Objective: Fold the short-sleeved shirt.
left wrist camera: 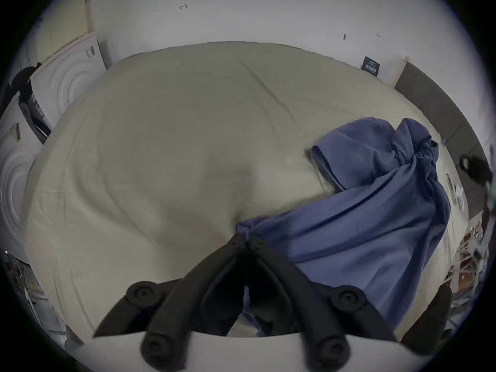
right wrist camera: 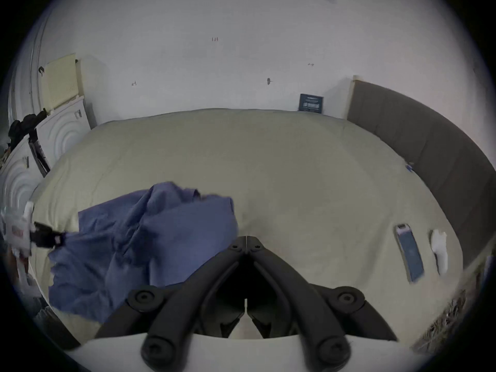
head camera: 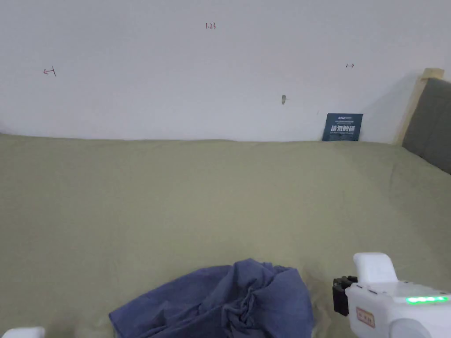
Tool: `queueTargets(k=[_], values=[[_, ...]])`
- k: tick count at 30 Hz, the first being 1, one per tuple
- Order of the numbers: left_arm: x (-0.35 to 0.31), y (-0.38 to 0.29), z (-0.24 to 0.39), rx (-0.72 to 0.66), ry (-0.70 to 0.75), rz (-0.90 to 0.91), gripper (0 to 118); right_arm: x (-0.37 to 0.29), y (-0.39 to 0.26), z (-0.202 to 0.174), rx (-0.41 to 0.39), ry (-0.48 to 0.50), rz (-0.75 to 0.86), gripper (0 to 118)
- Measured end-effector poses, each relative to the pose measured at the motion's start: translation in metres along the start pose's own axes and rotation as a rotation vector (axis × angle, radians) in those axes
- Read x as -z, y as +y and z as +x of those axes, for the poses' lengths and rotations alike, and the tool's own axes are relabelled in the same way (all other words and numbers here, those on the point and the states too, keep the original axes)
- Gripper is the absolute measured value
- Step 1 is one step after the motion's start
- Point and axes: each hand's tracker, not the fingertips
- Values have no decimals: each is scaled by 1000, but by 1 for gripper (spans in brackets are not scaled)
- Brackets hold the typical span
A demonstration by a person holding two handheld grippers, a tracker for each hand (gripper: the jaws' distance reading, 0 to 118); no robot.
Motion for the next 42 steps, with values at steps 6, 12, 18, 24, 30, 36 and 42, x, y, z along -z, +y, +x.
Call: queueTargets(k=[6, 12, 18, 24, 30, 36, 42], values=[[-3, 0, 6, 8, -11, 2, 2, 94, 47, 4, -78, 95, -201, 19], [-2, -2, 7, -10, -19, 10, 2, 135, 33, -9, -116, 78, -298, 100], [2, -1, 2, -15, -22, 8, 3, 131, 26, -25, -58, 81, -288, 5], [-42, 16, -14, -66, 7, 79, 3, 43, 57, -10, 2, 48, -142, 5], [-158, 48, -43, -65, 145, 308, 3, -85, 109, 41, 61, 15, 80, 5], [-258, 83, -54, -104, 113, 434, 2, -198, 132, 64, 96, 11, 221, 5], [-317, 124, -23, -66, 123, 535, 2, -262, 156, 75, 107, -18, 329, 5]])
